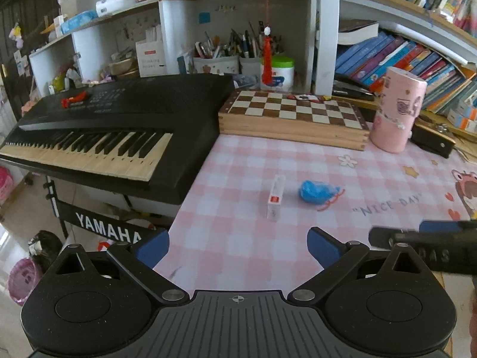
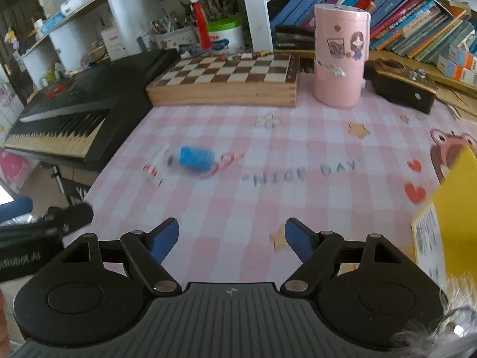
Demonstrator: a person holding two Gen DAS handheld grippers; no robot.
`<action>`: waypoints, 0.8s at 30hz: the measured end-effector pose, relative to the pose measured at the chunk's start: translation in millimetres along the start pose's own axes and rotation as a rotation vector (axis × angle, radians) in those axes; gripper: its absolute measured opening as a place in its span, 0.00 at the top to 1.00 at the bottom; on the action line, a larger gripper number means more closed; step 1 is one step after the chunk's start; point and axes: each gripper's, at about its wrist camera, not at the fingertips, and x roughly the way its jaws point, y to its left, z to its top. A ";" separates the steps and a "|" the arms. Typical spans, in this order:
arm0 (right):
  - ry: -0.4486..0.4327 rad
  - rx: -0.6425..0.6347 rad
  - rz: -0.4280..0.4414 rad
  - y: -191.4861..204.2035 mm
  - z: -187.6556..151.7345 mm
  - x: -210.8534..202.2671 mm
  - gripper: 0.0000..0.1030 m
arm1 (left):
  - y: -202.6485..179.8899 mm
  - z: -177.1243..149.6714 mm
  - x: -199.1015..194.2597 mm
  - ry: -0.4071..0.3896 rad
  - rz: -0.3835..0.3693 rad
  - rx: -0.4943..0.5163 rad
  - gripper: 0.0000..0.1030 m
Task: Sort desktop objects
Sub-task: 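Move both tools toward the small white box and blue wrapped item, then grasp the small white-and-red box with the left tool while the right tool grasps the blue wrapped item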
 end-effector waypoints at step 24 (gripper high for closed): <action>-0.028 -0.210 0.077 35.9 41.1 110.7 0.62 | 9.7 12.5 46.2 0.045 0.064 -0.050 0.04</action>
